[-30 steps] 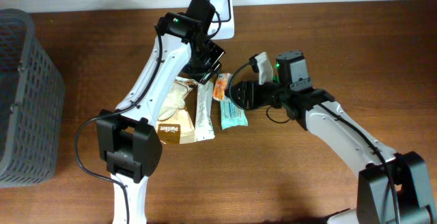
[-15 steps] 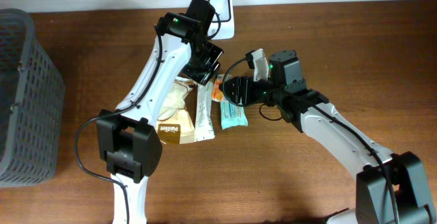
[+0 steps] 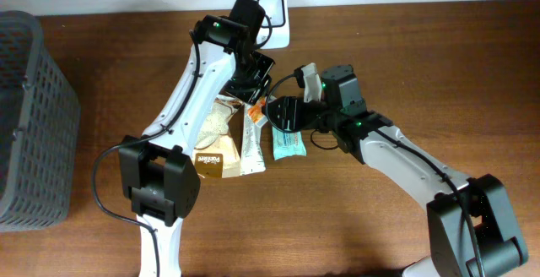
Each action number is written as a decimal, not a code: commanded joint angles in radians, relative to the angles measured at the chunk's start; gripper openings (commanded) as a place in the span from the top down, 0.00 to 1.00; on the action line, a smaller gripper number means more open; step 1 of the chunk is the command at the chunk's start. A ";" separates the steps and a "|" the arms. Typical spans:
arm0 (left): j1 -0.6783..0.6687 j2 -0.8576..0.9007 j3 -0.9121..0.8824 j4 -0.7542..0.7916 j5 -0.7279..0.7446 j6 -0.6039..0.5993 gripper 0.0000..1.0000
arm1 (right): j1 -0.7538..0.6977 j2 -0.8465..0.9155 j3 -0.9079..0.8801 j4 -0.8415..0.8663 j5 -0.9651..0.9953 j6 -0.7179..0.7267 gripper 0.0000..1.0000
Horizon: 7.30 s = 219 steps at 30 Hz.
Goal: Scan the item barcode
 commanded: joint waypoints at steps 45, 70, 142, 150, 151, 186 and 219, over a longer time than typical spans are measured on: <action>0.070 0.001 0.010 -0.099 -0.412 0.449 0.01 | -0.268 -0.112 0.013 -0.083 -0.566 -0.023 0.96; 0.213 0.002 0.010 -0.114 -0.427 0.998 0.01 | -0.461 -0.114 0.060 1.267 -0.946 1.256 0.96; 0.209 0.002 0.010 -0.113 -0.427 0.998 0.01 | -0.029 0.461 1.254 -1.030 0.674 -0.425 0.96; 0.209 0.002 0.010 -0.114 -0.427 0.998 0.01 | 0.051 0.731 1.460 -0.724 1.002 -0.811 0.96; 0.209 0.002 0.010 -0.113 -0.427 0.998 0.01 | 0.054 0.750 1.460 -0.681 1.007 -0.859 0.96; 0.209 0.002 0.010 -0.114 -0.427 0.998 0.01 | 0.044 0.906 1.363 -0.525 0.895 -1.253 0.95; 0.209 0.002 0.010 -0.114 -0.427 0.998 0.01 | -0.498 0.257 1.237 -1.600 0.566 -0.279 0.96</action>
